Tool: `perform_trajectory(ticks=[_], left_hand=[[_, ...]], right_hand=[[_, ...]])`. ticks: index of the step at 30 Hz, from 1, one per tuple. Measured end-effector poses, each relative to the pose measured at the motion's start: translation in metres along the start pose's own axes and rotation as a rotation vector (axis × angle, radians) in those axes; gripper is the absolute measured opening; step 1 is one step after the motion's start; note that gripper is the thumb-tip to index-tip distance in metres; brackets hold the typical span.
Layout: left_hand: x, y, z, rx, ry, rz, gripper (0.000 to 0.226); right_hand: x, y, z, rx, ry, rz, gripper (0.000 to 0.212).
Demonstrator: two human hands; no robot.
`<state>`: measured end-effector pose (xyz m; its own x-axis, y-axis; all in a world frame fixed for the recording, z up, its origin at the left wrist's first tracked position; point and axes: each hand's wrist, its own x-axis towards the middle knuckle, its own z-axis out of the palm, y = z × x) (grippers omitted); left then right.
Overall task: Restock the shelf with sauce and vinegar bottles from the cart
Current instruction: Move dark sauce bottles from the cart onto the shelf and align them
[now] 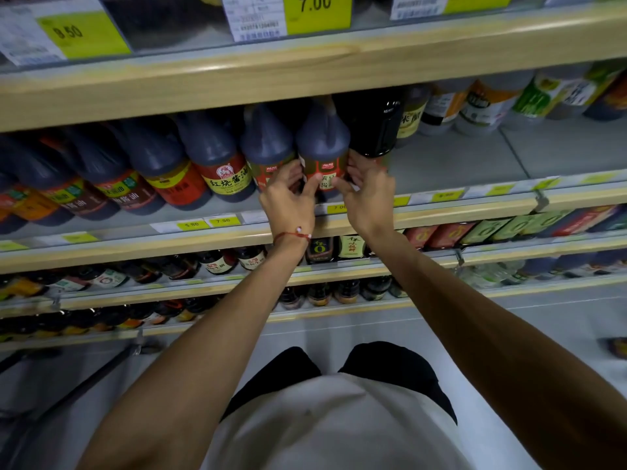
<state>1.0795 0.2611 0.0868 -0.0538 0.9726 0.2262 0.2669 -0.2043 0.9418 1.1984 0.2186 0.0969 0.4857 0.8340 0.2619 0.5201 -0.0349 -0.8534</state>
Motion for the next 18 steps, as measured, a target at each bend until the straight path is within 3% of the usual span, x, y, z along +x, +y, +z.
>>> perform_trajectory(ticks=[7,18], left_hand=[[0.001,-0.003,0.004,-0.037,0.001,-0.040,0.041],[0.007,-0.006,0.007,0.035,0.077,0.001,0.034]], right_hand=[[-0.002,0.001,0.004,0.067,0.113,0.034,0.043],[0.005,0.013,0.018,0.129,0.134,0.020,0.038]])
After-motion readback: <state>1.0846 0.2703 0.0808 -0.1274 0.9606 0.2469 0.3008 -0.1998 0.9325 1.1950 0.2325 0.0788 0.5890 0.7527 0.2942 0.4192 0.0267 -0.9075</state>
